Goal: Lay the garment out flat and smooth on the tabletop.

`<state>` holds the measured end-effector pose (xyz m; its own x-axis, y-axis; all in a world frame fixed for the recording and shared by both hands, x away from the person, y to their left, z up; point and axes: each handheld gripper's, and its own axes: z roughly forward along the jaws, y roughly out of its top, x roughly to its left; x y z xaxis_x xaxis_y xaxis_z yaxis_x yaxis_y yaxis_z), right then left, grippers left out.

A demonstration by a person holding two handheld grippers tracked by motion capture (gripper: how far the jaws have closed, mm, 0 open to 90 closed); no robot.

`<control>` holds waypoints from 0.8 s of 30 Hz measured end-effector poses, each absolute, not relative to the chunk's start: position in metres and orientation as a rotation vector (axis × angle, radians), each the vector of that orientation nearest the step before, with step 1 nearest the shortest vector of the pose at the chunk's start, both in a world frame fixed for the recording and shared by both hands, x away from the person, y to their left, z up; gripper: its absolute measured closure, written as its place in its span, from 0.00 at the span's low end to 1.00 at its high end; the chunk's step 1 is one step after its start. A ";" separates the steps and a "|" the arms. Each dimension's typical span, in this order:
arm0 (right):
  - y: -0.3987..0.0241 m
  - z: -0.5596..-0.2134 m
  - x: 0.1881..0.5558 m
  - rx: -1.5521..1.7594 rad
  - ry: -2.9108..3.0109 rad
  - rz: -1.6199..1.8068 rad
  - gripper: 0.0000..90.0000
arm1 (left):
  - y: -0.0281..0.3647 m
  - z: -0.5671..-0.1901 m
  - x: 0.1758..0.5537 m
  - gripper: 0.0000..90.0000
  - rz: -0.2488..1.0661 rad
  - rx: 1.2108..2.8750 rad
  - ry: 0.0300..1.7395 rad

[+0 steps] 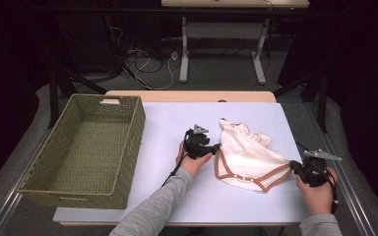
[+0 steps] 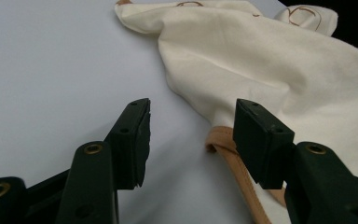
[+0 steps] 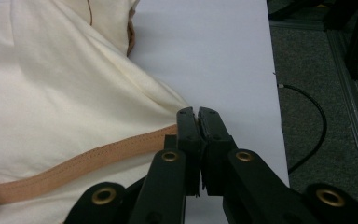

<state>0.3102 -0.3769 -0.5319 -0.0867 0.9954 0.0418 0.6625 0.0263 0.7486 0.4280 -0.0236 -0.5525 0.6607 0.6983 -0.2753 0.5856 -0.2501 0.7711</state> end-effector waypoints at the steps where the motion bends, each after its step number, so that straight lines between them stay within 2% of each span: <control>1: -0.377 -0.532 0.310 1.682 1.803 0.859 0.98 | -0.026 -0.553 0.428 0.53 0.150 1.950 1.001; 12: -0.376 -0.534 0.307 1.678 1.807 0.856 0.98 | -0.037 -0.566 0.430 0.71 0.091 2.015 1.001; 19: -0.374 -0.535 0.308 1.681 1.813 0.860 0.98 | -0.037 -0.564 0.429 0.89 0.065 2.040 1.005; 24: -0.373 -0.535 0.309 1.682 1.806 0.862 0.98 | -0.034 -0.558 0.424 0.93 0.082 2.036 0.999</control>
<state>0.3086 -0.3728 -0.5352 -0.0929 0.9945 0.0479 0.6625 0.0258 0.7486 0.4243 -0.0336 -0.5585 0.6795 0.6764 -0.2841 0.6213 -0.3246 0.7132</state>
